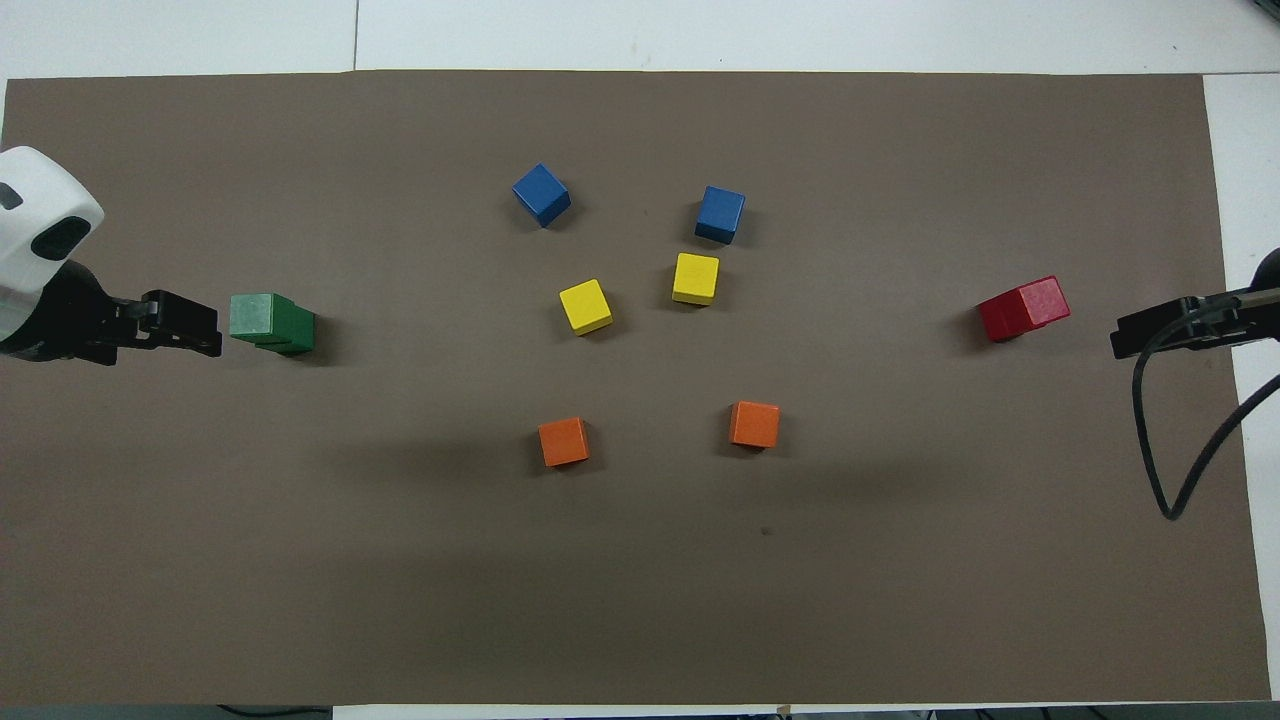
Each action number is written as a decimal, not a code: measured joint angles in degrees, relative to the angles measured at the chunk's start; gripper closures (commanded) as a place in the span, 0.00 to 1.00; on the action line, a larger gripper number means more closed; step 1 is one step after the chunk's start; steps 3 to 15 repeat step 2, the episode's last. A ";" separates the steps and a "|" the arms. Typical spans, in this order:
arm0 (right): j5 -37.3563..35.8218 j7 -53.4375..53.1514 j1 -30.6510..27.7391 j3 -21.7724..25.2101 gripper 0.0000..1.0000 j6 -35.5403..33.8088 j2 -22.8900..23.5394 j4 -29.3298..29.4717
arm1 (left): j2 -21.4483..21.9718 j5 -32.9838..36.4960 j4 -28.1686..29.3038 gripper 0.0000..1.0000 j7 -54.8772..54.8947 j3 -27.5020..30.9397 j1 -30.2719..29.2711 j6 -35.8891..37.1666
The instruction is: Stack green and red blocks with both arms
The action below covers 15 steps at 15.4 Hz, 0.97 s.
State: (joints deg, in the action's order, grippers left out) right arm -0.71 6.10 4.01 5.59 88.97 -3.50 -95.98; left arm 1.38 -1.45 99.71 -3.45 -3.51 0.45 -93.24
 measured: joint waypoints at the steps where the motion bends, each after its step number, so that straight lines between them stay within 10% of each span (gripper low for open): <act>1: -0.01 0.00 0.00 0.00 0.00 0.00 0.00 0.00 | 0.00 0.00 0.00 0.00 0.00 -0.03 0.03 0.00; 15: -0.01 0.00 0.00 0.00 0.00 0.00 0.00 0.00 | 0.00 0.00 0.00 0.00 0.00 -0.05 0.05 0.00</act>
